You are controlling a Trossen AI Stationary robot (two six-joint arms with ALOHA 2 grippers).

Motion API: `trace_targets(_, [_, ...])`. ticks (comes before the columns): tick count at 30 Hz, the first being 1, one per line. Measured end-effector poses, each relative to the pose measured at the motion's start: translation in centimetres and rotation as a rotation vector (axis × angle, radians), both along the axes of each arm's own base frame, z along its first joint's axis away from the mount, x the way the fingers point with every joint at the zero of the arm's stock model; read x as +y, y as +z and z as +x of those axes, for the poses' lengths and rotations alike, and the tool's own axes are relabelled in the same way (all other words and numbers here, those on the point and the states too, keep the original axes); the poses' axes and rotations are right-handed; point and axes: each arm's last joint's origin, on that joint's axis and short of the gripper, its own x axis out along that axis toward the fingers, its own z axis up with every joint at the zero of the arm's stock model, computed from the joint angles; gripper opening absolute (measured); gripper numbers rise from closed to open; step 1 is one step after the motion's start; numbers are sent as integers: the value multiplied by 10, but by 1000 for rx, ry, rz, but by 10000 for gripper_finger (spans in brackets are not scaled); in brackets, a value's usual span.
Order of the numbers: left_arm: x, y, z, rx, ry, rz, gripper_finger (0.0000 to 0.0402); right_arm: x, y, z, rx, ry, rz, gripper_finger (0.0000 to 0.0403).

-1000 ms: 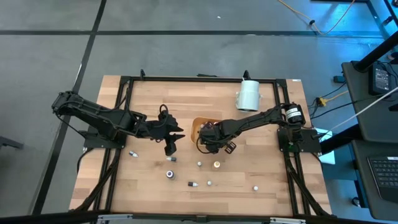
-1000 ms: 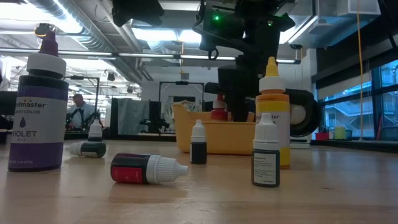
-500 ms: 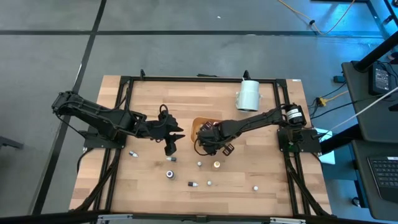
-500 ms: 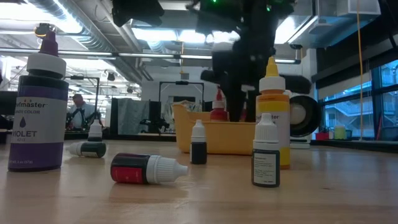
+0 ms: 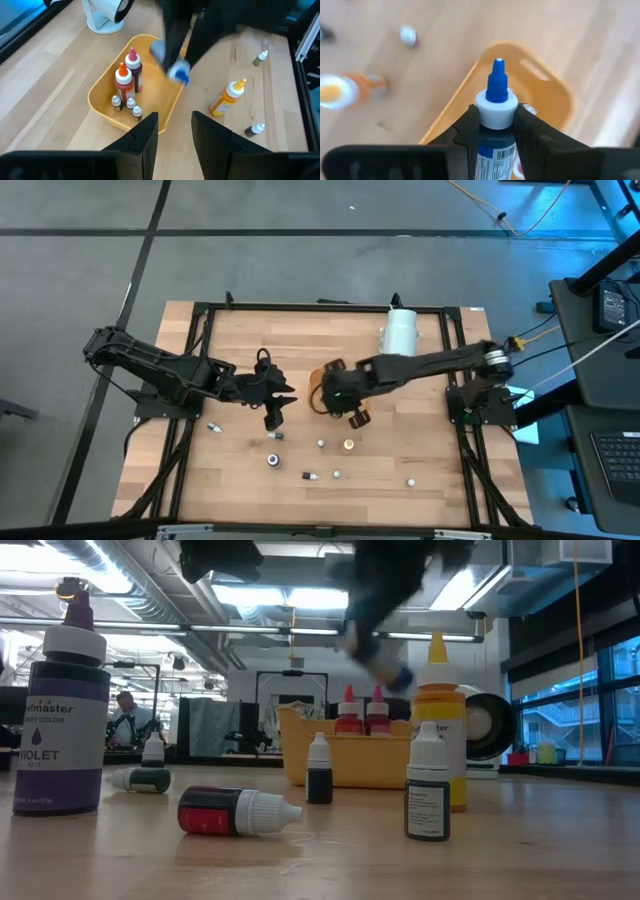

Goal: Pick & Place food coloring
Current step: Adjust the large blue food coloring bottle in the yellow bin

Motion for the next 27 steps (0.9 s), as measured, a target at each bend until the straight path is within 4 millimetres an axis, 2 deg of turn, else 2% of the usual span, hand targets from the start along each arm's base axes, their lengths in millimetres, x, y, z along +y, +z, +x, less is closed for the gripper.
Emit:
trace_targets(2, [0,0,0,1,0,0,114,-1,21,-13,-75,-74,49,103])
trace_targets(5, [0,0,0,-3,0,0,114,-4,42,-38,-212,-201,113,107])
trace_targets(8, [0,0,0,-5,5,2,114,-3,49,-70,-383,-328,151,106])
trace_targets(11, [0,0,0,-5,6,2,114,5,45,-104,-573,-441,162,105])
trace_targets(14, [0,1,1,-12,12,5,114,14,32,-132,-752,-532,172,111])
trace_targets(18, [1,2,1,-29,46,30,114,23,3,-158,-892,-628,182,114])
trace_targets(24, [3,2,1,-39,97,67,114,30,-51,-179,-947,-746,173,116])
trace_targets(27, [3,2,1,-39,98,67,114,32,-71,-188,-979,-803,184,116])
